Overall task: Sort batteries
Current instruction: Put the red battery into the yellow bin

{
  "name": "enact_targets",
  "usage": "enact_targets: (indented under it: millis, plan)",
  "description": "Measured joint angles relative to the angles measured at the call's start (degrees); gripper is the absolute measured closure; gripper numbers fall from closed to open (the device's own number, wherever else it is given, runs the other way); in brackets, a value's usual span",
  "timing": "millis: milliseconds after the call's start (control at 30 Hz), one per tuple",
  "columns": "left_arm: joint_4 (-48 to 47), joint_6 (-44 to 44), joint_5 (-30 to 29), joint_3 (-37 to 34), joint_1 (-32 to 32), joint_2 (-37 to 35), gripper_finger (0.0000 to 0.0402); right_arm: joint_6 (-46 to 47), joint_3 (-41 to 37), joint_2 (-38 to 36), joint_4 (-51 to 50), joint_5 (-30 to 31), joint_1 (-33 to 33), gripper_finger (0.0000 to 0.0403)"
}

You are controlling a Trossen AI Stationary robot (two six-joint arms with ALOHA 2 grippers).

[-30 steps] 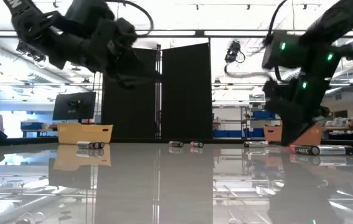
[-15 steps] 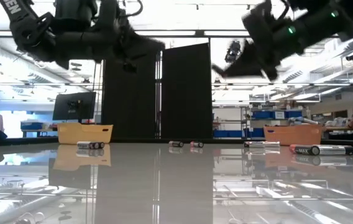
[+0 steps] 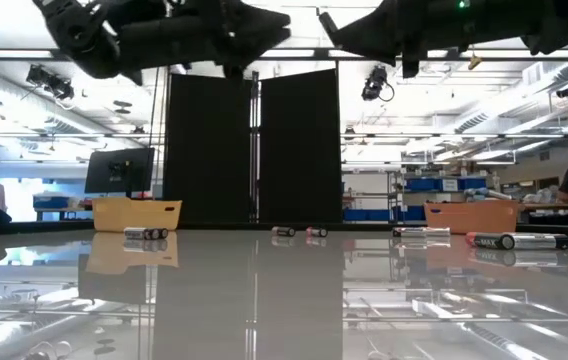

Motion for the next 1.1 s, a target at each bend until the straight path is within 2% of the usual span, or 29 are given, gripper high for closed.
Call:
enact_targets:
  millis: [200, 300, 567, 767, 967, 1100]
  plan:
    - [2.0, 0.1, 4.0, 6.5, -0.6, 7.8, 0.0235, -1.9, 0.0, 0.0, 0.9, -0.5, 0.0, 0.0345]
    - [4.7, -0.1, 5.8, 9.0, -0.8, 10.4, 0.0232, -2.2, 0.0, 0.0, 0.8, -0.6, 0.1, 0.0345]
    - [4.8, -0.7, 8.1, 11.7, -0.7, 13.3, 0.0235, -4.3, 0.0, 0.0, 1.6, -0.7, 1.0, 0.0345]
    - [5.4, -1.0, 8.9, 12.6, -0.7, 13.9, 0.0269, -4.7, 0.0, 0.0, 2.4, -0.7, 1.0, 0.0345]
    - [5.7, 1.7, 10.1, 12.6, -0.7, 13.9, 0.0346, -4.5, 0.0, 0.0, 2.5, -0.7, 1.0, 0.0345]
    - [5.7, 2.3, 11.5, 12.6, -0.7, 13.9, 0.0347, -4.5, 0.0, 0.0, 2.2, -0.8, 1.0, 0.0337]
